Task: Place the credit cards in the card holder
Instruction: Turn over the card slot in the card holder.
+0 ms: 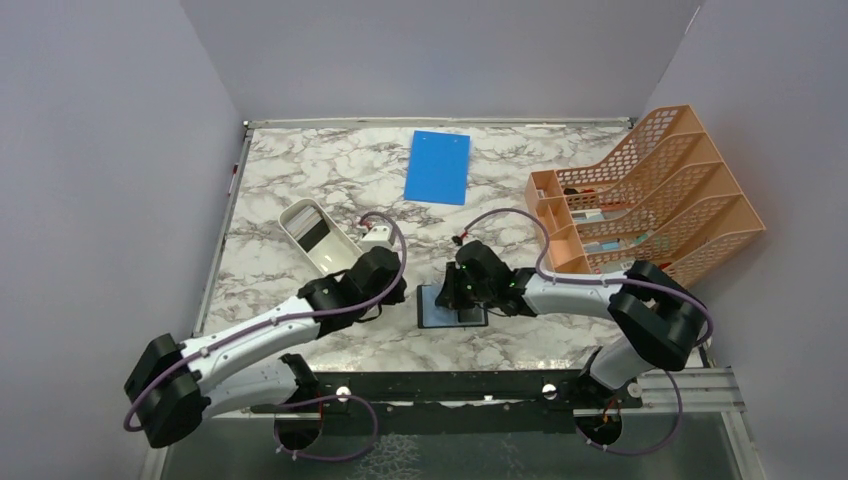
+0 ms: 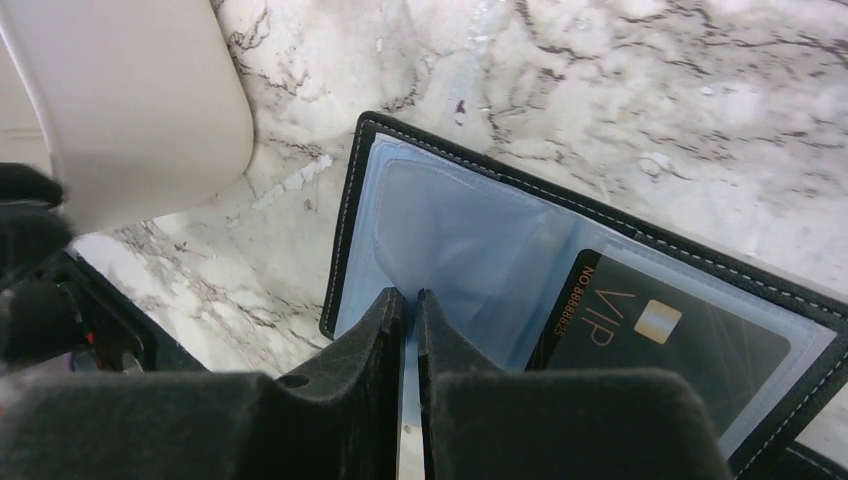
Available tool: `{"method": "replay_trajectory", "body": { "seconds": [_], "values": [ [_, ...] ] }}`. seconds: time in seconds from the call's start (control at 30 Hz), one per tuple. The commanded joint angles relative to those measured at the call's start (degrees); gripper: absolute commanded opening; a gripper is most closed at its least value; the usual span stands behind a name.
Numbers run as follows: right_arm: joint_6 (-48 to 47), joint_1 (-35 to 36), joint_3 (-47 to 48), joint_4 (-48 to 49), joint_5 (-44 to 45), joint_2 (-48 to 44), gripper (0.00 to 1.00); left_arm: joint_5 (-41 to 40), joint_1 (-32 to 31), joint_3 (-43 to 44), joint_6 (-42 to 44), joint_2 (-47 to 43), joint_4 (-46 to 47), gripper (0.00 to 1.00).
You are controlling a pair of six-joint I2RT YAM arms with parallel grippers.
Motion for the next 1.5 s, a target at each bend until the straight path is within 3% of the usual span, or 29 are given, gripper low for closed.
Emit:
{"method": "replay_trajectory", "body": {
  "seconds": [0.0, 0.2, 0.4, 0.8, 1.07, 1.33, 1.47],
  "values": [
    [1.2, -2.1, -4.1, 7.1, -5.2, -3.8, 0.14, 8.0, 1.8, 3.7, 1.4, 7.9, 4.7, 0.18],
    [1.0, -4.0, -6.6, 9.1, -7.3, -5.2, 0.14, 14.1, 3.3, 6.9, 2.6, 18.3, 10.1, 0.10],
    [0.8, -4.4, -7.9, 11.3, -8.5, -5.8, 0.14, 16.8, 3.4, 10.6, 3.7, 26.2, 12.0, 0.08],
    [0.0, -4.7, -8.5, 11.0, -8.7, -6.7, 0.18, 20.4, 3.4, 12.3, 3.2, 32.5, 14.2, 0.08],
    [-3.0, -4.8, -4.5, -3.0, -2.1, -11.3, 0.37, 29.3, 3.4, 12.3, 1.1, 32.0, 18.8, 0.08],
    [-4.0, -4.9, -3.9, -17.7, 11.3, -21.8, 0.42, 34.6, 2.1, 12.9, -0.5, 31.9, 22.8, 0.08],
    [-4.1, -4.9, -3.1, -20.7, 10.6, -26.6, 0.41, 35.8, 1.3, 14.2, -0.5, 35.2, 23.9, 0.08]
  ]
}}
